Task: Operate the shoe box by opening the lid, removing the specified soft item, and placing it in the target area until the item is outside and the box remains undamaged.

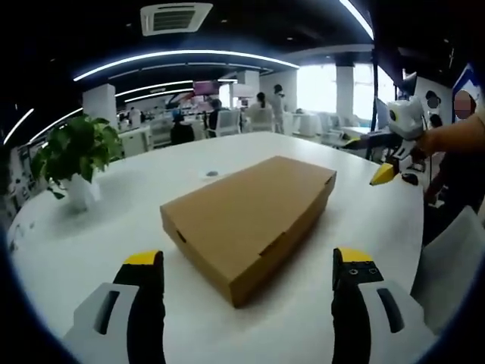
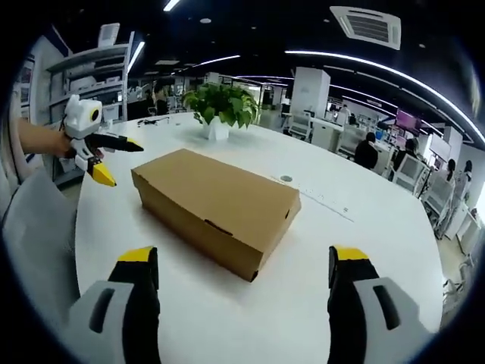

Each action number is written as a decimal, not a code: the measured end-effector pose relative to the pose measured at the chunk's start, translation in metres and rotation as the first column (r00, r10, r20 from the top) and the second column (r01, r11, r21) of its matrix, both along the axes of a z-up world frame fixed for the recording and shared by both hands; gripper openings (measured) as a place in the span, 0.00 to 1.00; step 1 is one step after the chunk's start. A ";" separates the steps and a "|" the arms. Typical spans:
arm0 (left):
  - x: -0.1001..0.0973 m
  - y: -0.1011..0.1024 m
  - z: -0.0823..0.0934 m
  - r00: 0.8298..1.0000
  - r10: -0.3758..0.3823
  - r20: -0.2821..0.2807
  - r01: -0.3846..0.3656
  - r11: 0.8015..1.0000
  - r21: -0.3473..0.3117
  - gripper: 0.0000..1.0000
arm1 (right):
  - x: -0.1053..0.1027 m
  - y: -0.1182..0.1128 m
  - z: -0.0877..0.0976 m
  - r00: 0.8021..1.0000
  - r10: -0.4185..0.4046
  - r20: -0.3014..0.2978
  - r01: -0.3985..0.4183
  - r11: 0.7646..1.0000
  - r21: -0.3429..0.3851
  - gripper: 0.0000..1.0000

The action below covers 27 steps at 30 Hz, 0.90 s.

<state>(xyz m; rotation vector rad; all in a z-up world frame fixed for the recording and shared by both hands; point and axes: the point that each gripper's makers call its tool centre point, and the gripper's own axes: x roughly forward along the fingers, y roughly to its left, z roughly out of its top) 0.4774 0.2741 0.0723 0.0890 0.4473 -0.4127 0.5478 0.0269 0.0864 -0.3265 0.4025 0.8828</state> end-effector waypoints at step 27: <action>0.023 -0.005 -0.023 0.996 0.085 -0.041 -0.083 0.996 0.044 0.80 | 0.032 0.023 -0.039 0.997 0.045 -0.056 -0.048 0.997 -0.060 0.56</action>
